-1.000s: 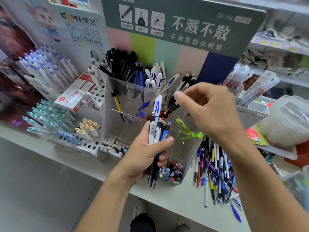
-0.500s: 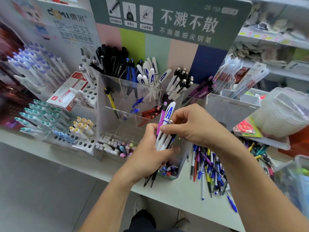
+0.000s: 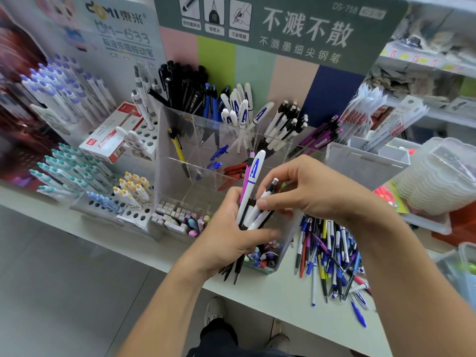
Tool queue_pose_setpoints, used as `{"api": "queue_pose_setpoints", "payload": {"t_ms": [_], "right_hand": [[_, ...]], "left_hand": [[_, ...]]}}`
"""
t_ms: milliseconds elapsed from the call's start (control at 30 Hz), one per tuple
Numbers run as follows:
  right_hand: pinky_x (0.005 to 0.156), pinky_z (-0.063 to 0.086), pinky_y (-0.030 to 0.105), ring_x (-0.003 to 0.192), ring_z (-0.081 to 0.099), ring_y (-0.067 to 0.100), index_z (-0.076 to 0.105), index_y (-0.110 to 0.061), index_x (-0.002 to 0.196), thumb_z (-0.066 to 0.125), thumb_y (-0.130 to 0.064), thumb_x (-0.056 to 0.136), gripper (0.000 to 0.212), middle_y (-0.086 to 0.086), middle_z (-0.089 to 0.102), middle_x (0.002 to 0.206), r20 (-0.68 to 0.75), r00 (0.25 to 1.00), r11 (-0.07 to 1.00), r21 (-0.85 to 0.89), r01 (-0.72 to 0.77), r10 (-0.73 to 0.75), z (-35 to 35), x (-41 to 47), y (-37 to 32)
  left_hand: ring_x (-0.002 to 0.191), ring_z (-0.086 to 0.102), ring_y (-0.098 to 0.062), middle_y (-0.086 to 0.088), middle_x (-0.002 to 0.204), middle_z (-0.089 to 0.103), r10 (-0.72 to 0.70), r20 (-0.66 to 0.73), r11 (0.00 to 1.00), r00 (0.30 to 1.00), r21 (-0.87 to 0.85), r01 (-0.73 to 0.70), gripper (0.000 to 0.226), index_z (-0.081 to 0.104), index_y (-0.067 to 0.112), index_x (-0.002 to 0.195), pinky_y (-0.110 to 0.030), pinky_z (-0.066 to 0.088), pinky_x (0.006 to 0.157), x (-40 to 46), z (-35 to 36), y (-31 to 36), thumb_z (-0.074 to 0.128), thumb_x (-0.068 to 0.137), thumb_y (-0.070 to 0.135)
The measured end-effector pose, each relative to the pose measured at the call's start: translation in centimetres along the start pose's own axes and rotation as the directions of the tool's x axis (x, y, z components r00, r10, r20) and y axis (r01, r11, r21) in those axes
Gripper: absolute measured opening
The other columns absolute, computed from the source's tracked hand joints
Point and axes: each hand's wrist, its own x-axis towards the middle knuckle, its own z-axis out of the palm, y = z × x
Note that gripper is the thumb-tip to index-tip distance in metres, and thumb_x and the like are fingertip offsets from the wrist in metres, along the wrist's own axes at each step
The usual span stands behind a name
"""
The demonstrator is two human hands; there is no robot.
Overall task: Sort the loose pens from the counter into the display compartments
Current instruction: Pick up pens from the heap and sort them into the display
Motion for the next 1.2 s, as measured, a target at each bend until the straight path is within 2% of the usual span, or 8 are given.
{"api": "queue_pose_setpoints", "payload": {"t_ms": [233,400,533,700,900,1033,1133,1200], "right_hand": [[0.064,0.059,0.023,0.072,0.071,0.027,0.075,-0.002,0.088,0.078,-0.004,0.072,0.017,0.022,0.073,0.082,-0.039,0.998,0.971,0.236,-0.041,0.052,-1.9,-0.1,0.7],[0.068,0.061,0.033,0.078,0.070,0.028,0.070,-0.001,0.097,0.078,-0.010,0.079,0.022,0.027,0.070,0.093,0.097,0.993,0.977,0.194,-0.090,0.072,-1.4,0.1,0.5],[0.069,0.062,0.030,0.084,0.076,0.032,0.071,0.003,0.098,0.079,0.004,0.077,0.022,0.020,0.075,0.088,0.037,0.996,0.974,0.211,-0.086,0.080,-0.9,0.2,0.3],[0.072,0.063,0.032,0.084,0.076,0.033,0.073,0.006,0.093,0.078,0.007,0.073,0.021,0.021,0.076,0.087,-0.015,0.996,0.966,0.245,-0.083,0.089,-1.8,-0.2,0.0],[0.066,0.063,0.028,0.080,0.076,0.032,0.075,0.003,0.095,0.079,-0.004,0.071,0.025,0.020,0.076,0.087,-0.038,0.994,0.964,0.247,-0.093,0.105,-3.0,-0.5,-0.4],[0.066,0.063,0.027,0.078,0.076,0.032,0.077,0.002,0.094,0.079,-0.008,0.071,0.025,0.019,0.076,0.087,-0.042,0.995,0.977,0.197,-0.085,0.095,-3.3,-0.4,-0.5],[0.076,0.064,0.033,0.089,0.073,0.042,0.078,0.000,0.092,0.078,-0.009,0.070,0.024,0.022,0.075,0.091,-0.152,0.987,0.987,0.155,-0.037,0.060,-5.1,-1.2,-0.4],[0.076,0.063,0.029,0.092,0.073,0.041,0.076,-0.001,0.093,0.077,-0.009,0.071,0.024,0.021,0.076,0.090,-0.377,0.926,0.982,0.169,0.084,-0.014,-7.2,-2.5,-1.2]], "left_hand": [[0.057,0.050,-0.011,0.013,0.066,0.055,-0.012,0.025,1.000,1.000,-0.019,0.012,0.055,0.043,0.017,0.120,-0.024,0.046,0.051,-0.2,-0.9,-0.1,0.076,0.082,-0.007],[0.065,0.059,-0.009,0.009,0.078,0.060,0.023,0.003,1.000,1.000,-0.010,-0.023,0.058,0.045,0.021,0.119,-0.023,0.050,0.056,0.1,-0.5,0.1,0.081,0.080,-0.001],[0.067,0.059,-0.008,0.013,0.077,0.062,0.051,-0.024,0.999,0.998,0.005,-0.051,0.062,0.044,0.019,0.117,-0.026,0.053,0.058,0.4,-0.2,0.6,0.087,0.073,0.013],[0.056,0.046,-0.012,-0.002,0.077,0.053,-0.020,0.048,0.938,0.999,-0.345,0.035,0.057,0.044,0.013,0.117,-0.020,0.039,0.045,0.9,-0.1,0.6,0.073,0.080,0.045],[0.058,0.051,-0.012,-0.002,0.082,0.061,-0.002,0.207,0.783,0.978,-0.608,0.131,0.038,0.043,0.012,0.126,-0.017,0.040,0.044,0.5,-0.3,0.1,0.060,0.091,0.012],[0.059,0.048,-0.012,-0.002,0.092,0.063,0.013,0.176,0.812,0.984,-0.577,0.092,0.048,0.048,0.015,0.136,-0.017,0.038,0.044,0.8,-0.4,0.0,0.063,0.090,0.014],[0.055,0.042,-0.011,-0.004,0.086,0.056,0.002,0.120,0.858,0.993,-0.511,0.060,0.048,0.046,0.014,0.134,-0.018,0.036,0.044,0.9,-0.9,0.0,0.064,0.089,0.013],[0.053,0.039,-0.009,-0.004,0.087,0.055,0.000,0.069,0.870,0.998,-0.492,0.034,0.052,0.044,0.011,0.135,-0.018,0.035,0.044,0.8,-1.5,-0.1,0.066,0.089,0.011]]}}
